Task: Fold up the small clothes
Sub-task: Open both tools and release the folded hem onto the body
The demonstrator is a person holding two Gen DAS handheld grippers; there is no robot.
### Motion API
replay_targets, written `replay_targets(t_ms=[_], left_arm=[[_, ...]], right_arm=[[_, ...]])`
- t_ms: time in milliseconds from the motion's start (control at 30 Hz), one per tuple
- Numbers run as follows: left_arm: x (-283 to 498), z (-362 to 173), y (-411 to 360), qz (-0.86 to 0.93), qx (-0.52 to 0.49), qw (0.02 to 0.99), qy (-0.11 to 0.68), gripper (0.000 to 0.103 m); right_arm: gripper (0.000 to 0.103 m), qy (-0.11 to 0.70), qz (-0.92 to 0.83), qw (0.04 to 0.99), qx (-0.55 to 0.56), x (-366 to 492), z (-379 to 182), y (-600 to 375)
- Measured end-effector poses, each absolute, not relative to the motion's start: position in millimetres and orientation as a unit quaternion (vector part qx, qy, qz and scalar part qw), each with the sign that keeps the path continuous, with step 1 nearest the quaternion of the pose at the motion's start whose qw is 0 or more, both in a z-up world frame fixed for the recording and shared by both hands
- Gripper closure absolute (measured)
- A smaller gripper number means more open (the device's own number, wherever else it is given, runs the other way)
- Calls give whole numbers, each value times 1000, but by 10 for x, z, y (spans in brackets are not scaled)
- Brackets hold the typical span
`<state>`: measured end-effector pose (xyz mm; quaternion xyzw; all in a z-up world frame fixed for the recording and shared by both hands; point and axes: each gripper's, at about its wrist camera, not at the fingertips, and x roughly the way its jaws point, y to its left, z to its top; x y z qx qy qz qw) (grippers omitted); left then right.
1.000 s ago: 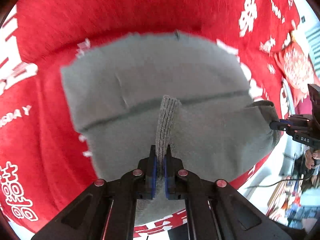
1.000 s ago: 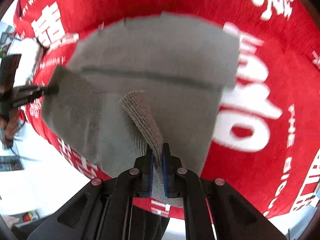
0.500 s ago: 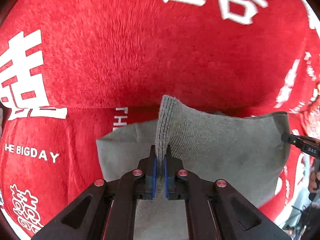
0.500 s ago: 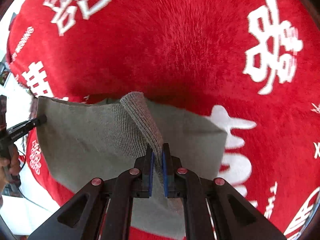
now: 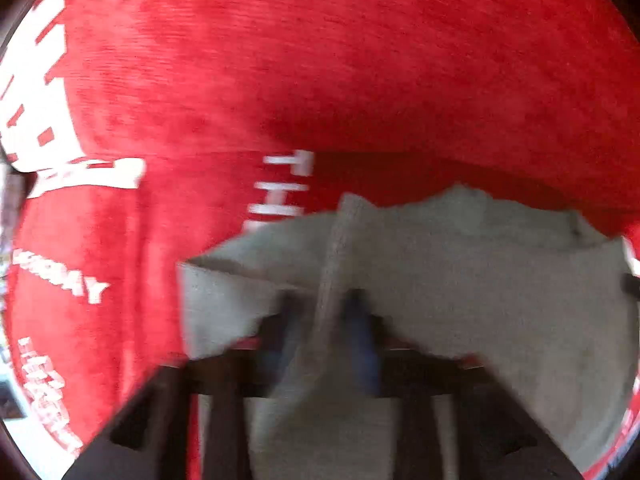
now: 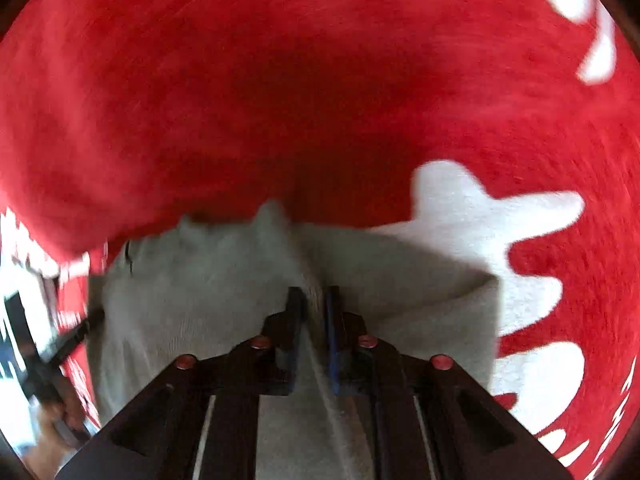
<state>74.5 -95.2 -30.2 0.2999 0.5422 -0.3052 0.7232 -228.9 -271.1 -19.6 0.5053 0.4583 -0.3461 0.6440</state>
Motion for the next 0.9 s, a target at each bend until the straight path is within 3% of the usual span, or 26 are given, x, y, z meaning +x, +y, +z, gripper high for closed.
replay_targets(t_ms=[33, 167, 300, 333, 400, 433, 567, 800, 833, 867, 900], left_arm=[[796, -274, -913, -289, 301, 732, 539, 34], [957, -163, -692, -281, 285, 723, 563, 34], [855, 34, -418, -298, 293, 701, 577, 34], [807, 56, -316, -306, 290, 693, 584, 34], [709, 97, -103, -315, 285, 675, 604, 34], [669, 103, -19, -316, 282, 667, 613, 34], [477, 24, 363, -303, 258, 644, 653, 34], [356, -206, 601, -287, 236, 644, 669, 34], [349, -209, 615, -285, 234, 648, 666, 41], [334, -197, 629, -283, 233, 653, 662, 69], [309, -198, 638, -289, 228, 648, 667, 82]], right_arm=[[90, 456, -362, 635, 508, -2340, -190, -2742], [90, 453, -385, 606, 529, -2528, -139, -2799], [81, 444, -354, 625, 536, -2659, 168, -2573], [76, 435, -342, 630, 545, -2706, 228, -2491], [36, 418, -310, 638, 567, -2805, 356, -2267], [34, 408, -289, 642, 581, -2870, 423, -2096], [34, 399, -236, 613, 639, -3117, 438, -1477], [34, 376, -271, 502, 730, -3641, -42, -929], [34, 365, -286, 496, 734, -3696, -74, -964], [39, 358, -292, 494, 737, -3702, -74, -982], [74, 346, -300, 492, 740, -3703, -80, -989]])
